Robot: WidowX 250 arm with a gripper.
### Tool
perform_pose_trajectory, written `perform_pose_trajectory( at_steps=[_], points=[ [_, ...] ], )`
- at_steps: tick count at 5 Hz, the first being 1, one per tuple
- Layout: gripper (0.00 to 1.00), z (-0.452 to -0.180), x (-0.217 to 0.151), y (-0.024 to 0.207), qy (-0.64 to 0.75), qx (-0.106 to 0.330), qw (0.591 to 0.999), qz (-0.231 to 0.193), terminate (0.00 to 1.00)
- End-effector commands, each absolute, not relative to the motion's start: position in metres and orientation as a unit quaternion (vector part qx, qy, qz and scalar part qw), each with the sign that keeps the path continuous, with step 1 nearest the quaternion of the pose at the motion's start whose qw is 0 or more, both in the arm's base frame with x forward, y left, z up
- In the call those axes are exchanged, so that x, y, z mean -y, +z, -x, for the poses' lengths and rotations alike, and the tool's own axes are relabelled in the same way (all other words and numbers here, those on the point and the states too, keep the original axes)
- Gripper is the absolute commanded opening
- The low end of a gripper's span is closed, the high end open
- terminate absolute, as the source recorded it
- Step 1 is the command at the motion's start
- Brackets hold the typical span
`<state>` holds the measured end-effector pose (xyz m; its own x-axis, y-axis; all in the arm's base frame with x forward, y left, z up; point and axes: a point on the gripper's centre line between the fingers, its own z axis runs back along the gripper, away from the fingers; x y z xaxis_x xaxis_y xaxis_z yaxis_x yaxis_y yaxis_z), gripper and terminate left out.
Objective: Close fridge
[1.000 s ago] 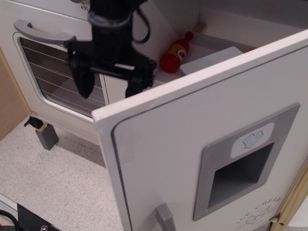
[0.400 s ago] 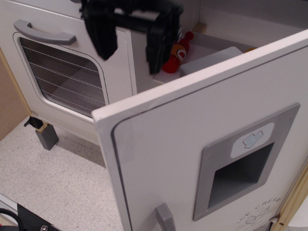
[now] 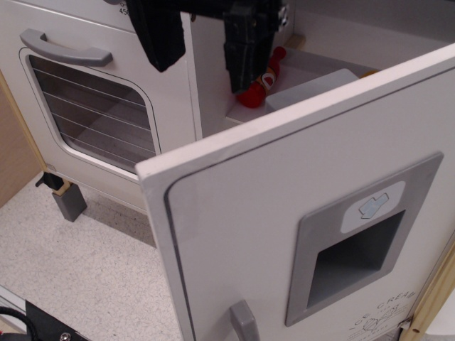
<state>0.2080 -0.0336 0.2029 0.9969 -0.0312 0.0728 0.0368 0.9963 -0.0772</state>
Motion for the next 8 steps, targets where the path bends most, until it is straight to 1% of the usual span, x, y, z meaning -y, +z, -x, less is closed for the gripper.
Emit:
perform_pose_trajectory(
  at_steps=[1, 2, 3, 4, 5, 6, 8],
  points=[
    [1.0, -0.184, 0.049, 0.226, -0.063, 0.055, 0.995, 0.05, 0.0],
    [1.0, -0.171, 0.054, 0.231, -0.086, 0.067, 0.992, 0.062, 0.0],
    [1.0, -0.163, 0.058, 0.229, -0.102, 0.066, 0.99, 0.066, 0.0],
    [1.0, -0.156, 0.062, 0.223, -0.116, 0.069, 0.989, 0.055, 0.0],
    [1.0, -0.155, 0.061, 0.206, -0.113, 0.07, 0.991, 0.016, 0.0],
    [1.0, -0.161, 0.054, 0.203, -0.099, 0.078, 0.992, 0.01, 0.0],
    [1.0, -0.19, 0.034, 0.214, -0.043, 0.079, 0.996, 0.018, 0.0]
  ],
)
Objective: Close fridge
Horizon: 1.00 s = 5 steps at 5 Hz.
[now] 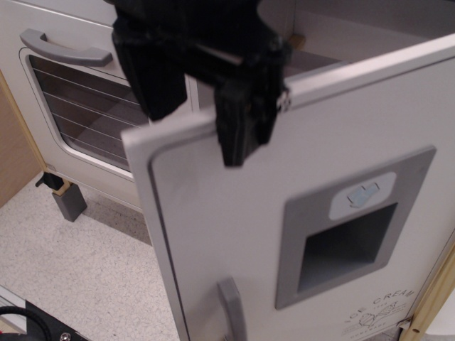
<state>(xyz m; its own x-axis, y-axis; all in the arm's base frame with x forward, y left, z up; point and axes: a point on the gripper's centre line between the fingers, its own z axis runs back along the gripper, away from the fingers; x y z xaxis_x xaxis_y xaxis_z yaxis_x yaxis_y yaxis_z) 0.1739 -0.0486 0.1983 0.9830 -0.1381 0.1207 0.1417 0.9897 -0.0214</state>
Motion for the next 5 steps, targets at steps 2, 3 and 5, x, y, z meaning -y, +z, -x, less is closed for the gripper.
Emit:
perform_pose_trajectory(
  at_steps=[2, 3, 5],
  points=[
    [1.0, -0.218, 0.017, 0.229, 0.001, 0.089, 0.996, 0.019, 0.0],
    [1.0, -0.212, 0.018, 0.232, -0.004, 0.088, 0.996, 0.015, 0.0],
    [1.0, -0.181, 0.033, 0.229, -0.039, 0.098, 0.994, 0.005, 0.0]
  ],
)
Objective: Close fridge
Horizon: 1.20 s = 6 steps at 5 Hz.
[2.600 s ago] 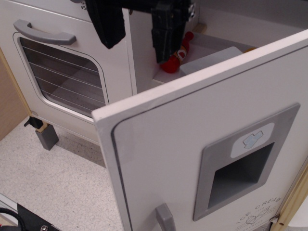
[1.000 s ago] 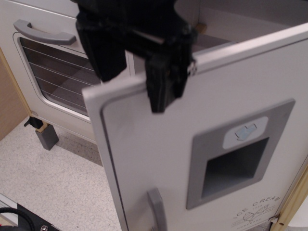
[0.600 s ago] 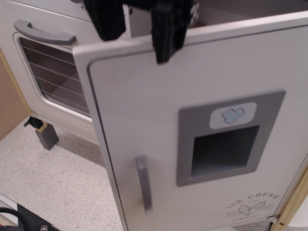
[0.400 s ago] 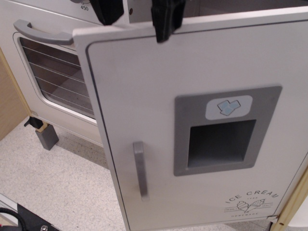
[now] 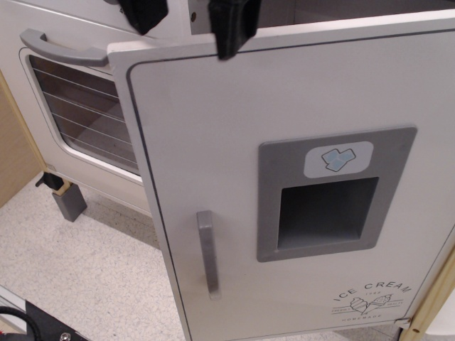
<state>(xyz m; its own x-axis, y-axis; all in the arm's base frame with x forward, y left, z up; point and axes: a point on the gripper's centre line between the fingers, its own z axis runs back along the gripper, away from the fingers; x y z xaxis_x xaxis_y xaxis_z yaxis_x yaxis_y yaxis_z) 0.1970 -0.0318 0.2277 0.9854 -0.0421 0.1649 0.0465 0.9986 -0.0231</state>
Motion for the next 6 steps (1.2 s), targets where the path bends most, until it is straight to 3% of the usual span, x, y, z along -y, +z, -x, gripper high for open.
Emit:
perform_pose_trajectory(
  at_steps=[1, 3, 4, 6],
  points=[
    [1.0, -0.17, 0.039, 0.221, -0.051, 0.095, 0.994, -0.002, 0.0],
    [1.0, -0.167, 0.057, 0.149, 0.007, 0.07, 0.997, -0.043, 0.0],
    [1.0, -0.178, 0.056, 0.112, 0.05, 0.099, 0.993, -0.041, 0.0],
    [1.0, -0.211, 0.031, 0.109, 0.145, 0.153, 0.977, 0.019, 0.0]
  ],
)
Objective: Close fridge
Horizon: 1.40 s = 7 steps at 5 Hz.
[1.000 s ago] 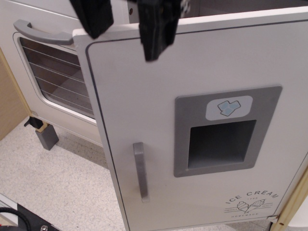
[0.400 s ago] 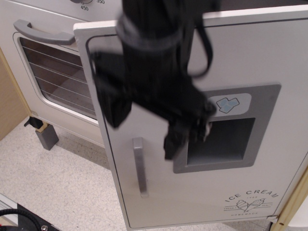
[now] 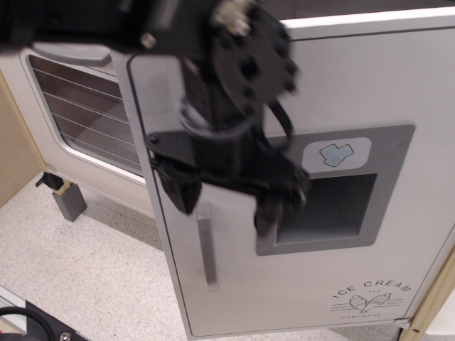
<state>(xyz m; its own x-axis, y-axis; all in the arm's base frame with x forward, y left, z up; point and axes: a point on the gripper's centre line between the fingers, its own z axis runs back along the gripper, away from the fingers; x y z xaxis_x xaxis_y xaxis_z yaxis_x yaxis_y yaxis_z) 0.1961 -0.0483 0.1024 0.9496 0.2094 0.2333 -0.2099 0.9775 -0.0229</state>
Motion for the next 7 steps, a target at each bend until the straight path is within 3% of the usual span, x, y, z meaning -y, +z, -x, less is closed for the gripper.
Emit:
perform_pose_trajectory(
  at_steps=[1, 4, 7],
  points=[
    [1.0, -0.223, 0.022, 0.111, 0.161, 0.172, 0.971, 0.031, 0.0],
    [1.0, -0.259, 0.005, 0.119, 0.132, 0.232, 0.963, 0.024, 0.0],
    [1.0, -0.292, -0.003, 0.124, 0.164, 0.253, 0.953, 0.02, 0.0]
  ],
)
